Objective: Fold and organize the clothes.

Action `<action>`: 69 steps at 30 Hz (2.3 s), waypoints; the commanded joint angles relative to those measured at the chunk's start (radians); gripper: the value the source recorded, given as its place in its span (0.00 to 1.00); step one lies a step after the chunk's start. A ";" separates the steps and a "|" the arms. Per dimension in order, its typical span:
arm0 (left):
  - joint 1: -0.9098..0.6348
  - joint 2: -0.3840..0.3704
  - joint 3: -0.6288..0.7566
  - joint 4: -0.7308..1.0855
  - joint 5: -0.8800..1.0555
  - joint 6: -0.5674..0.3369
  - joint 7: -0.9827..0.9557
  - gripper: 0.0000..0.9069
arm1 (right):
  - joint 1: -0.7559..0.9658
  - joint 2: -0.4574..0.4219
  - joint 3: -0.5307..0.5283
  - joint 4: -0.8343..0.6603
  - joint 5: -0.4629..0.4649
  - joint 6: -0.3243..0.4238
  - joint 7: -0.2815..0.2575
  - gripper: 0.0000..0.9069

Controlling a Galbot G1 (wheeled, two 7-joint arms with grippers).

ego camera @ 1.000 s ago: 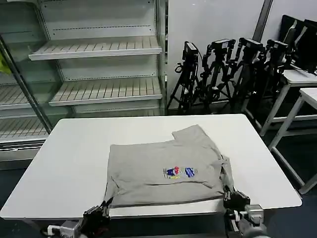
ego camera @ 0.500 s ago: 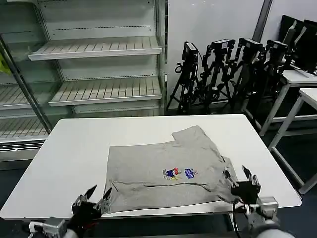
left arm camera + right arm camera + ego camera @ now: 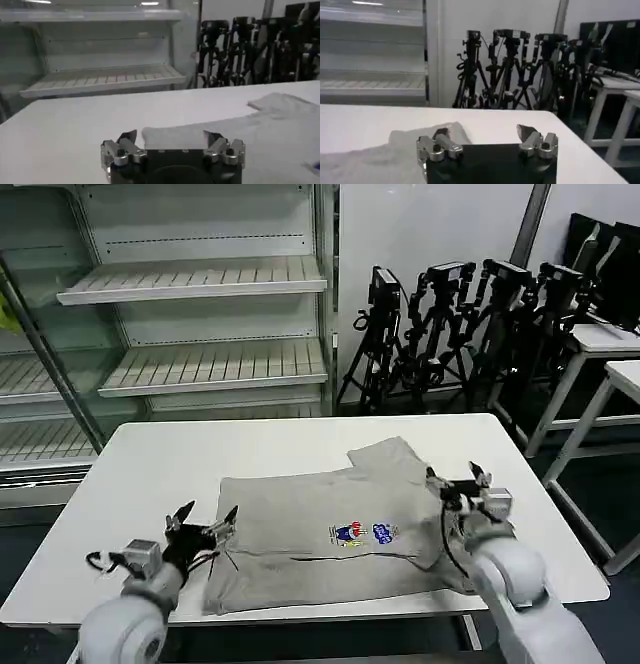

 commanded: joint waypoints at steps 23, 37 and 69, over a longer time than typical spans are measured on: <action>-0.330 -0.067 0.174 0.476 -0.016 0.004 -0.044 0.32 | 0.328 0.168 -0.156 -0.585 -0.020 -0.009 -0.092 1.00; -0.285 -0.051 0.164 0.429 -0.098 0.004 -0.018 0.02 | 0.321 0.160 -0.169 -0.617 0.116 -0.010 -0.119 0.00; -0.264 0.001 0.086 0.265 -0.211 -0.006 0.024 0.02 | 0.255 0.104 -0.095 -0.345 0.087 0.246 -0.129 0.00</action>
